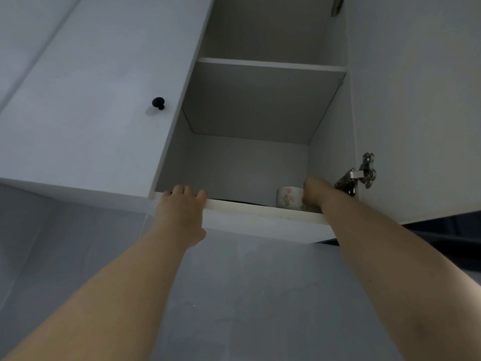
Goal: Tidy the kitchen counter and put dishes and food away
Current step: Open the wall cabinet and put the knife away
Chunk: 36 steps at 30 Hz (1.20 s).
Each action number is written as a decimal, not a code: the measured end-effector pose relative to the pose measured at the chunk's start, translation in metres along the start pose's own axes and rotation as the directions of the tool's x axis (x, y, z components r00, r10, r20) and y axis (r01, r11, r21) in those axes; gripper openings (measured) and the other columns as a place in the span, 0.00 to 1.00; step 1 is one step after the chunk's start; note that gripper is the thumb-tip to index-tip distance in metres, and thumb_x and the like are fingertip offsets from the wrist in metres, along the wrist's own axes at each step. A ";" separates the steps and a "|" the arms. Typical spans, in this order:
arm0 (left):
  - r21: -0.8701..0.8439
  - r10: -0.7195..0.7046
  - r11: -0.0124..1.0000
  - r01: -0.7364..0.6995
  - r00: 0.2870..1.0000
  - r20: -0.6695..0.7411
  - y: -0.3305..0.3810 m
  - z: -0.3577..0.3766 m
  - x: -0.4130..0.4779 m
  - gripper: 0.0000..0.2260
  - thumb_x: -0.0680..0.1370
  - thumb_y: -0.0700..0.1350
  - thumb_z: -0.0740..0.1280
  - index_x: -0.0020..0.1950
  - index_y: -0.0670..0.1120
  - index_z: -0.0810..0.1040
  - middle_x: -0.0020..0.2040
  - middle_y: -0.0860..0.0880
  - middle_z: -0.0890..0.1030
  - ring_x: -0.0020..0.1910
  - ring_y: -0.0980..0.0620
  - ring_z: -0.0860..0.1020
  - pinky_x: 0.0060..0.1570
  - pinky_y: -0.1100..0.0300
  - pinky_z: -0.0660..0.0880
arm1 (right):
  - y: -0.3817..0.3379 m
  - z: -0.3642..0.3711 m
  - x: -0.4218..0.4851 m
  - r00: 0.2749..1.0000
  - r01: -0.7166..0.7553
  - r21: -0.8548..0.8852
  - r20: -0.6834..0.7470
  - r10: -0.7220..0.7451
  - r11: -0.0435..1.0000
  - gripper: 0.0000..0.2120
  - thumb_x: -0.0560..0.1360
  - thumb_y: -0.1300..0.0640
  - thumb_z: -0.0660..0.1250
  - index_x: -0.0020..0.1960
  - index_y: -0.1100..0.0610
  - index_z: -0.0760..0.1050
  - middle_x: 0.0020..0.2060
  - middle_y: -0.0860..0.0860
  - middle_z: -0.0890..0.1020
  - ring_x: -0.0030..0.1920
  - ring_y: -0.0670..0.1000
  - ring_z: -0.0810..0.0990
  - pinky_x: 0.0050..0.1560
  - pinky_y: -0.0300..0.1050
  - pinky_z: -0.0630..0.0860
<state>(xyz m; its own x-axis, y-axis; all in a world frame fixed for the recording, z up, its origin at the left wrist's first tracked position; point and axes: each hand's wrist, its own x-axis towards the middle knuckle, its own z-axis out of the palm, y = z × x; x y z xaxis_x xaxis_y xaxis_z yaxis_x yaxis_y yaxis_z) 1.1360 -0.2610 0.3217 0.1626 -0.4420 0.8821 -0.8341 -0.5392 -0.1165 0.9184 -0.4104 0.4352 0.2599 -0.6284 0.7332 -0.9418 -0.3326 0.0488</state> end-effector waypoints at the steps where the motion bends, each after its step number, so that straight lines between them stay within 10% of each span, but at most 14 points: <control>1: 0.007 -0.003 1.000 0.003 1.000 -0.001 0.001 0.001 0.000 0.26 0.73 0.54 0.67 0.66 0.48 0.62 0.60 0.47 0.71 0.61 0.46 0.69 0.59 0.56 0.67 | 0.000 0.000 0.000 1.000 0.005 -0.022 0.010 -0.005 1.000 0.16 0.74 0.62 0.68 0.60 0.67 0.74 0.59 0.61 0.77 0.60 0.58 0.77 0.55 0.45 0.73; 13: 0.138 0.019 0.990 -0.016 0.999 -0.027 0.001 -0.008 0.000 0.22 0.74 0.50 0.65 0.66 0.48 0.63 0.60 0.48 0.72 0.60 0.47 0.69 0.54 0.53 0.66 | -0.016 0.005 -0.002 0.991 0.098 -0.196 -0.066 -0.113 0.976 0.15 0.75 0.65 0.62 0.61 0.62 0.74 0.60 0.60 0.74 0.59 0.60 0.75 0.55 0.50 0.75; 17: 0.169 0.074 0.983 -0.065 0.996 -0.051 0.005 -0.017 -0.005 0.15 0.74 0.45 0.62 0.61 0.47 0.66 0.58 0.47 0.73 0.58 0.46 0.69 0.50 0.53 0.64 | -0.015 0.005 -0.005 0.987 0.147 -0.133 -0.052 -0.155 0.980 0.04 0.75 0.67 0.62 0.44 0.60 0.73 0.57 0.62 0.77 0.53 0.59 0.77 0.52 0.49 0.75; 30: -0.418 0.221 0.852 -0.314 0.941 -0.257 0.015 -0.038 -0.007 0.20 0.75 0.41 0.61 0.68 0.48 0.68 0.61 0.51 0.75 0.61 0.50 0.70 0.60 0.59 0.66 | -0.009 0.003 -0.006 1.000 0.020 -0.082 0.006 -0.019 0.996 0.13 0.78 0.65 0.60 0.60 0.66 0.74 0.61 0.61 0.77 0.60 0.59 0.76 0.57 0.46 0.73; 36: -0.298 0.031 0.954 -0.036 0.999 -0.021 -0.023 -0.029 0.001 0.15 0.79 0.45 0.58 0.65 0.45 0.70 0.55 0.46 0.78 0.55 0.45 0.75 0.50 0.56 0.73 | -0.012 -0.001 -0.009 0.988 -0.003 -0.120 0.153 0.021 0.993 0.15 0.79 0.59 0.61 0.63 0.65 0.72 0.58 0.59 0.77 0.50 0.53 0.73 0.47 0.42 0.68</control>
<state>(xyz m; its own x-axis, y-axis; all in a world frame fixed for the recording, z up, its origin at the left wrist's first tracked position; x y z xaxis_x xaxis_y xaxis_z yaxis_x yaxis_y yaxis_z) 1.1407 -0.2284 0.3386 0.1253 -0.4434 0.8875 -0.9585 -0.2851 -0.0071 0.9269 -0.3998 0.4286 0.2692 -0.7356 0.6217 -0.9613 -0.2443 0.1273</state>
